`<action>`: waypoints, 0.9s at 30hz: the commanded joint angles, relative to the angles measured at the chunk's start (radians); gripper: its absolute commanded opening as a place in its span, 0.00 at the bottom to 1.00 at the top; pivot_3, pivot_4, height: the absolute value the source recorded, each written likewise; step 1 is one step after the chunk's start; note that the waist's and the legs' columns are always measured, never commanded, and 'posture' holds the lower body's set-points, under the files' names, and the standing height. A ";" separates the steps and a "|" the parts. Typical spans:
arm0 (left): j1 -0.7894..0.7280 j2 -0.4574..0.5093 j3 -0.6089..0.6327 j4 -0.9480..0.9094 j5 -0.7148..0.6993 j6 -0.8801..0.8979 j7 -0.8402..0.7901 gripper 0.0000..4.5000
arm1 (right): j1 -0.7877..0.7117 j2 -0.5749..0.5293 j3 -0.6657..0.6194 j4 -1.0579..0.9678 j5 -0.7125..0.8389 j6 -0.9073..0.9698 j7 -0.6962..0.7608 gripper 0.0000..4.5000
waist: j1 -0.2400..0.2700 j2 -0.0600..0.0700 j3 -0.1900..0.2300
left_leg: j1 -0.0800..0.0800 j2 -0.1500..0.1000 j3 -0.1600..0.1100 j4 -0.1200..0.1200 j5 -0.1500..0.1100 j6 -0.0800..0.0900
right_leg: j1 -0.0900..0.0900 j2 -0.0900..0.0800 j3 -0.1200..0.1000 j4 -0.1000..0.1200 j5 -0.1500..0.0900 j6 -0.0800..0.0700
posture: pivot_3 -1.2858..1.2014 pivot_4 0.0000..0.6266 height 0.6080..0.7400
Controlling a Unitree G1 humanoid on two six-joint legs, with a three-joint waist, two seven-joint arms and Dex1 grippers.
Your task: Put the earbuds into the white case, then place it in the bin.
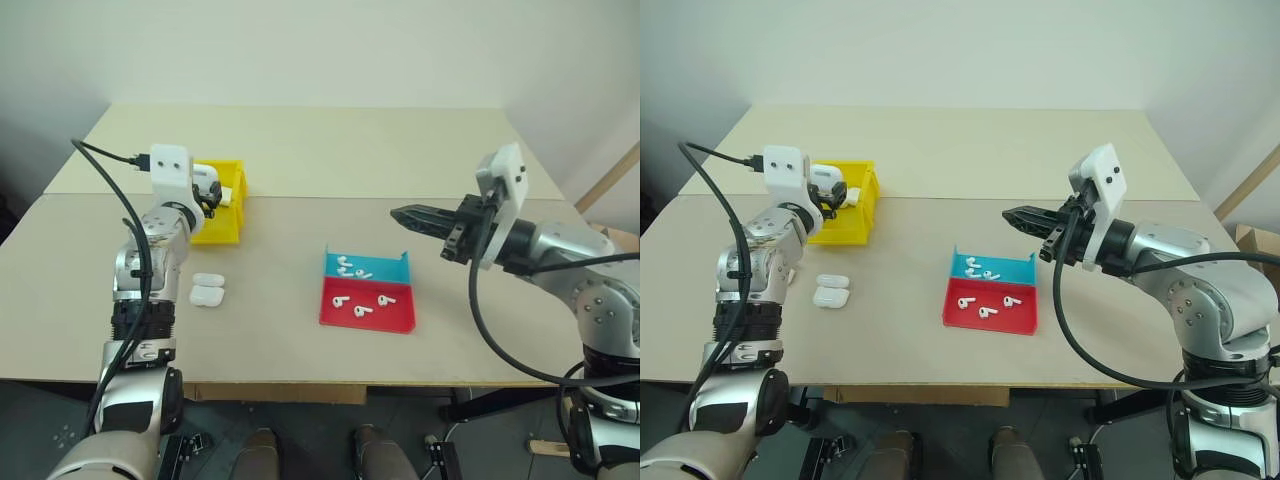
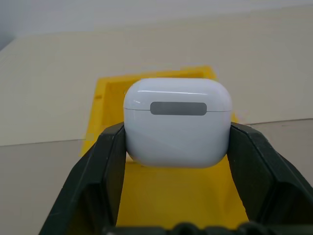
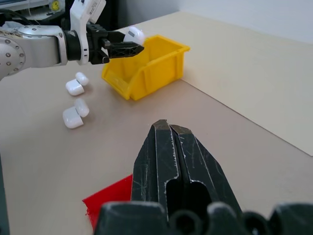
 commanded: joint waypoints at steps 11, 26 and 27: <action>-0.031 -0.011 -0.010 0.038 0.018 -0.167 -0.048 0.99 | 0.043 -0.019 -0.006 -0.083 0.001 -0.003 -0.021 0.00 | 0.001 0.000 0.000 | 0.000 0.000 0.000 0.000 0.000 0.000 | 0.000 0.000 0.000 0.000 0.000 0.000 | 0.52 0.24 1.00; 0.362 0.215 0.030 -0.568 -0.359 -0.072 -0.641 0.99 | 0.335 -0.343 -0.068 -0.177 -0.233 -0.397 0.382 0.00 | -0.006 0.000 0.000 | 0.002 0.000 0.001 0.000 0.000 0.000 | 0.001 0.000 0.001 0.000 0.000 0.001 | 0.52 0.24 1.00; 0.405 0.251 0.045 -0.598 -0.388 -0.063 -0.686 0.99 | 0.344 -0.358 -0.083 -0.161 -0.239 -0.418 0.405 0.00 | -0.008 0.000 0.000 | 0.004 0.000 0.002 0.000 0.000 0.000 | 0.002 0.000 0.001 0.000 -0.001 0.003 | 0.52 0.24 1.00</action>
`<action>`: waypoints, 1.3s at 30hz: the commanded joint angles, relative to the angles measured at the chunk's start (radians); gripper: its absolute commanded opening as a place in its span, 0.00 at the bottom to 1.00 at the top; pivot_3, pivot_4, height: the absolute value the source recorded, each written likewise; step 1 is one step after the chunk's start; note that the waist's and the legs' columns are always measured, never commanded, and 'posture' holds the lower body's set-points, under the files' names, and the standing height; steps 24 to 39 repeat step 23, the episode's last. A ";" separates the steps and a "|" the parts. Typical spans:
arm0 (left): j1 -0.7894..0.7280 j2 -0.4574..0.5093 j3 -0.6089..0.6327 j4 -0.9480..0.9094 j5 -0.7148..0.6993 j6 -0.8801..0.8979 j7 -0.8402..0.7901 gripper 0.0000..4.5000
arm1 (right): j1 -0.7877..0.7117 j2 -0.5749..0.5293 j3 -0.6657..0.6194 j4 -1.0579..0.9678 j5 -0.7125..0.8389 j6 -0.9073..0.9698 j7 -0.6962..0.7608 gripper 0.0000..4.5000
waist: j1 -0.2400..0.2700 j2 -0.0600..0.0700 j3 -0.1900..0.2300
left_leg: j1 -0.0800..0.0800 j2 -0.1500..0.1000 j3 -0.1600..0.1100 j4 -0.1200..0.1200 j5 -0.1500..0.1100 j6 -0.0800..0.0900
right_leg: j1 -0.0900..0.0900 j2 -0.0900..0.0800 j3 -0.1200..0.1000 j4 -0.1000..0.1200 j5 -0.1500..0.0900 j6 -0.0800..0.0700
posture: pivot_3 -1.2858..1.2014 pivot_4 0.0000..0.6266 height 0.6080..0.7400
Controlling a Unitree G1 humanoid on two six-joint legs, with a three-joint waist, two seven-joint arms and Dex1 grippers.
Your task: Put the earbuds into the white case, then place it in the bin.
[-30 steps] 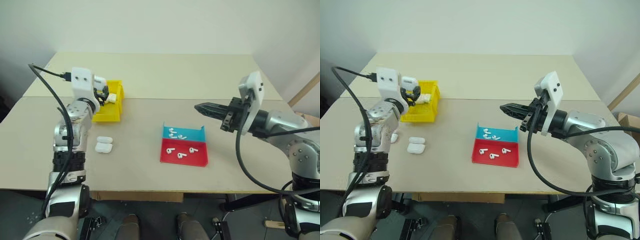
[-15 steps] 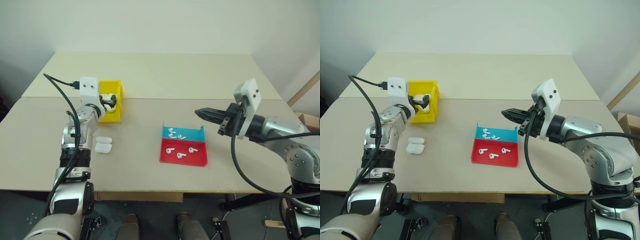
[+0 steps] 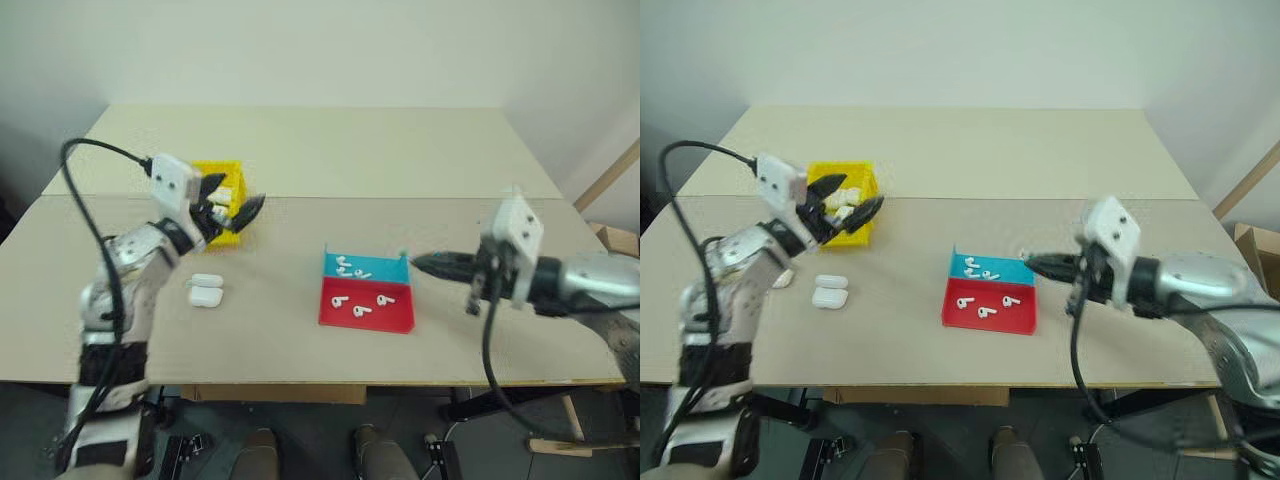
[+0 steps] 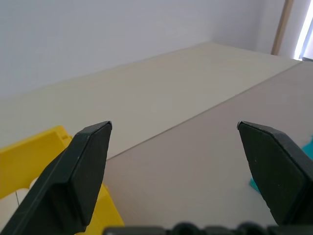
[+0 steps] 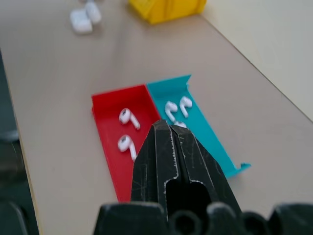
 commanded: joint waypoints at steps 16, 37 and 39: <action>0.525 0.329 0.332 -0.382 -0.331 0.094 -0.391 0.99 | 0.170 -0.002 -0.173 0.124 -0.128 -0.443 0.235 0.00 | 0.004 -0.001 0.000 | 0.003 0.001 0.003 0.000 0.000 0.000 | 0.002 0.000 0.002 -0.001 -0.001 0.001 | 0.52 0.24 1.00; 0.545 0.324 0.324 -0.396 -0.300 0.067 -0.359 0.99 | 0.123 -0.009 -0.146 0.142 -0.123 -0.425 0.229 0.00 | 0.000 -0.001 0.000 | 0.003 0.002 0.003 -0.001 0.000 0.001 | 0.001 0.001 0.003 -0.001 -0.001 0.000 | 0.52 0.24 1.00; 0.545 0.324 0.324 -0.396 -0.300 0.067 -0.359 0.99 | 0.123 -0.009 -0.146 0.142 -0.123 -0.425 0.229 0.00 | 0.000 -0.001 0.000 | 0.003 0.002 0.003 -0.001 0.000 0.001 | 0.001 0.001 0.003 -0.001 -0.001 0.000 | 0.52 0.24 1.00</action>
